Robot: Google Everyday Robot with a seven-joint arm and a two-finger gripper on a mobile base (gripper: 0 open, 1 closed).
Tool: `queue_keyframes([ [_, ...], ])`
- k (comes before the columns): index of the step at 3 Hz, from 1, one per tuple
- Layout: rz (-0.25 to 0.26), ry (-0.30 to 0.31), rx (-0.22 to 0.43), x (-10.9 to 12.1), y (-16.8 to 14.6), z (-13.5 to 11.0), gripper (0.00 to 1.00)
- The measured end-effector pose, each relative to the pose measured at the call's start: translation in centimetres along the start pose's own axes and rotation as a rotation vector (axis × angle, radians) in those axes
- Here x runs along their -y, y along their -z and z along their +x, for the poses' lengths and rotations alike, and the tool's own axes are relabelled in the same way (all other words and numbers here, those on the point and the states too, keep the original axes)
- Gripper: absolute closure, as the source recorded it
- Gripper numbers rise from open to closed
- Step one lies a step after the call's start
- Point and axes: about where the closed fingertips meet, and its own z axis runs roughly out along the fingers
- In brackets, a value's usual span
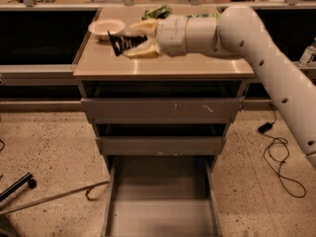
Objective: Pick rxbar chocolate from bottom drawer and place on counter
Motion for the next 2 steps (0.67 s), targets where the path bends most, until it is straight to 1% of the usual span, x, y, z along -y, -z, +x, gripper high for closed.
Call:
queue_keyframes([
  [1,0.051,0.017,0.009,2.8,1.33,-0.78,1.0],
  [2,0.051,0.017,0.009,2.81,1.33,-0.78,1.0],
])
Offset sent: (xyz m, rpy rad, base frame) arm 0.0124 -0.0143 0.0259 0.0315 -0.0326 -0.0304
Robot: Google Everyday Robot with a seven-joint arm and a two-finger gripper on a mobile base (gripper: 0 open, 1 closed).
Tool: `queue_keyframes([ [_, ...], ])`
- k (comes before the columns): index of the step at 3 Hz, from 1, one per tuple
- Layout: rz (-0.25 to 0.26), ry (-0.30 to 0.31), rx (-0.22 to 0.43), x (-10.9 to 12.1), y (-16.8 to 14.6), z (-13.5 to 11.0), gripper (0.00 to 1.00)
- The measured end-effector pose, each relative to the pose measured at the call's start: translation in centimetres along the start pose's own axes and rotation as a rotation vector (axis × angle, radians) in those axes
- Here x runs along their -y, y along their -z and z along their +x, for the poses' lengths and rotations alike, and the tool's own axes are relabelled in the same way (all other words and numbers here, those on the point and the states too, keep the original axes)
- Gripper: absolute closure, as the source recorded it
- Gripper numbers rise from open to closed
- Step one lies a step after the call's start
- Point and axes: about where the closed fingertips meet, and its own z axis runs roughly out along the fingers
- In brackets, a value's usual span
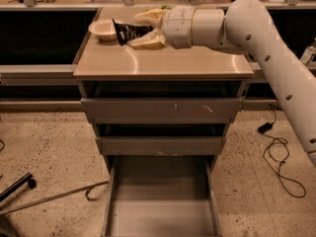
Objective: Pick rxbar chocolate from bottom drawer and place on counter
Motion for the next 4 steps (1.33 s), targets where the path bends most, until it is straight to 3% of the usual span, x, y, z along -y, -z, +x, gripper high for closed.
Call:
queue_keyframes([
  [1,-0.004,0.02,-0.033,1.5,0.4,1.0,1.0],
  [2,0.091,0.056,-0.177,5.4,4.1,4.4,1.0],
  [3,0.229,0.047,-0.312,8.6,8.3,7.9,1.0],
  [4,0.315,-0.01,-0.363,9.1,10.8,11.2,1.0],
])
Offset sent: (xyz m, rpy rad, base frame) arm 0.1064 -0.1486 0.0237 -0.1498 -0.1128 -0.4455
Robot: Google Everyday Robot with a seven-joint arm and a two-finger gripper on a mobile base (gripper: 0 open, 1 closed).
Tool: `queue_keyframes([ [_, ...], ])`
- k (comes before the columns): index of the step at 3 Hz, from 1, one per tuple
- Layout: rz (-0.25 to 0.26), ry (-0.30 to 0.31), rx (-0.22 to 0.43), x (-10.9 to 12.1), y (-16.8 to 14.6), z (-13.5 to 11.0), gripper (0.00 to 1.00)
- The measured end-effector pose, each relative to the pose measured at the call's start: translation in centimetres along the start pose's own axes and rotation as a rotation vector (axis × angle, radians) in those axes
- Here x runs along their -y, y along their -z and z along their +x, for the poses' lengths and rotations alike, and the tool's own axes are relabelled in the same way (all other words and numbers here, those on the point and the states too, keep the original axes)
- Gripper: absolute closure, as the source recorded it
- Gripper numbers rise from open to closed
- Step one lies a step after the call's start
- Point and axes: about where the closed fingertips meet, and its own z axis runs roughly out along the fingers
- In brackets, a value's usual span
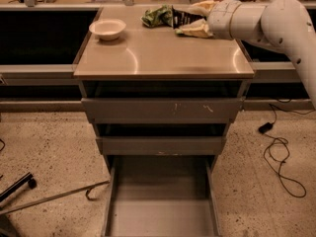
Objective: Pick rxbar chocolate from bottom drawer and place on counter
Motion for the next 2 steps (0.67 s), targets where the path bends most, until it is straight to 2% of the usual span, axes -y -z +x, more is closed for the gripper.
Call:
queue_keyframes([
  [1,0.018,-0.084,0.002,-1.6,-0.5,3.0,1.0],
  [2,-0.03,-0.178,0.037,-3.8,-3.3,5.9,1.0],
])
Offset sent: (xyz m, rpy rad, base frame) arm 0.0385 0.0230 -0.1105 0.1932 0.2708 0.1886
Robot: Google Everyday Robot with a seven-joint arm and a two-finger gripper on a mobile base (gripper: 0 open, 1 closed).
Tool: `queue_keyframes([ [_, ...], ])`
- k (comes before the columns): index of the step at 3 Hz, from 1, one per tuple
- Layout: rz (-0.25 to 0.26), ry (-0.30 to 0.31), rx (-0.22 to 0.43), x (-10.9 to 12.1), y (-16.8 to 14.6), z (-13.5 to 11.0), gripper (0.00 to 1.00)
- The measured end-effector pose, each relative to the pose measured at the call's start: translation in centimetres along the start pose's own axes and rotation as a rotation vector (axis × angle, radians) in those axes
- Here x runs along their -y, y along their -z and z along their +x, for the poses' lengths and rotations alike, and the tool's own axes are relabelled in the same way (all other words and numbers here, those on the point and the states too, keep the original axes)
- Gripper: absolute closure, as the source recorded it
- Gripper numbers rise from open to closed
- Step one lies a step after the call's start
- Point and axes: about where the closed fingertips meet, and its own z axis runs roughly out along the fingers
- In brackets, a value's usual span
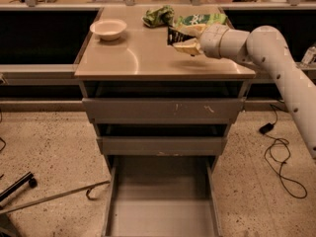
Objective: Pick rxbar chocolate from bottom drawer and place on counter
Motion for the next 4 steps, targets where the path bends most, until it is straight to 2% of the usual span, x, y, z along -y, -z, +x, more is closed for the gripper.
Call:
queue_keyframes([
  [1,-0.103,-0.024,0.027,-0.7,-3.2,1.3,1.0],
  [2,-0.175,-0.043,0.028,-0.5,-5.8,1.5,1.0],
  [3,-0.209,-0.092,0.025,-0.6,-6.5,1.4,1.0],
  [4,-0.21,-0.117,0.027,-0.5,-5.0,0.5,0.84],
])
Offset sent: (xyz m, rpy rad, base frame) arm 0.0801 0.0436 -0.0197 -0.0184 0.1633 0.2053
